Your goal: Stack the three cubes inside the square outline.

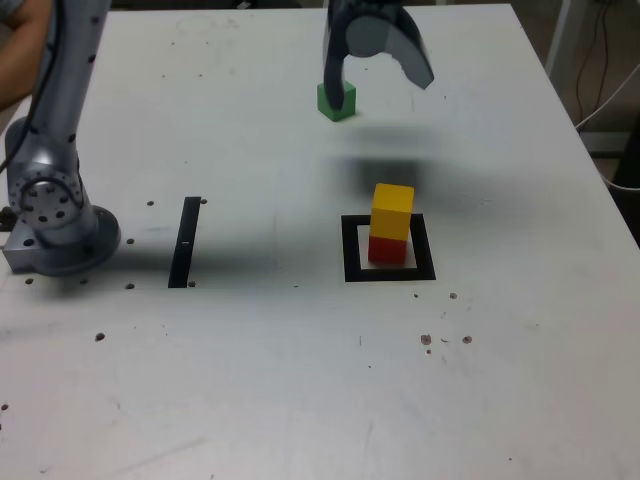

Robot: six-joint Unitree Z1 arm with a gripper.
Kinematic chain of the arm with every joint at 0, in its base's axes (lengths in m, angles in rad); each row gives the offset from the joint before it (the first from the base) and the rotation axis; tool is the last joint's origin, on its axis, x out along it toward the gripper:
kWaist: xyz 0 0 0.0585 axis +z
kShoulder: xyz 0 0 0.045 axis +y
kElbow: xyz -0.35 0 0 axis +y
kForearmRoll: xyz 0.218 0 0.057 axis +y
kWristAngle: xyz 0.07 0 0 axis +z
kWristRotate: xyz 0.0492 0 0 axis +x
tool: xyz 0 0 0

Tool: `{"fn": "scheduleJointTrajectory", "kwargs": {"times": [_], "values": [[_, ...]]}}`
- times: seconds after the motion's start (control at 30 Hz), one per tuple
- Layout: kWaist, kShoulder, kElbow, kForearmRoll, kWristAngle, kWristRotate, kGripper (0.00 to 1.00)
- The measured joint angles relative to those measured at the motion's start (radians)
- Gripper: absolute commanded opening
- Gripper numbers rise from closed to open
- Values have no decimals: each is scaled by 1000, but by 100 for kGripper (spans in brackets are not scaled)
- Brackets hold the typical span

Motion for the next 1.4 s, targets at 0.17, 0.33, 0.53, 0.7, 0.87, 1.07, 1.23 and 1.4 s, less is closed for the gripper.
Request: {"fn": "scheduleJointTrajectory", "kwargs": {"times": [0.17, 0.33, 0.53, 0.7, 0.87, 1.07, 1.23, 1.4], "values": [[113, 78, -93, 18, 5, 55, 99], [174, 146, -202, 66, 18, 86, 99], [237, 203, -285, 96, 23, 104, 99], [247, 219, -307, 103, 26, 105, 99], [258, 221, -307, 110, 26, 98, 99], [260, 221, -286, 136, 27, -31, 99], [260, 221, -273, 151, 39, -136, 99], [260, 221, -272, 153, 41, -162, 99]]}}
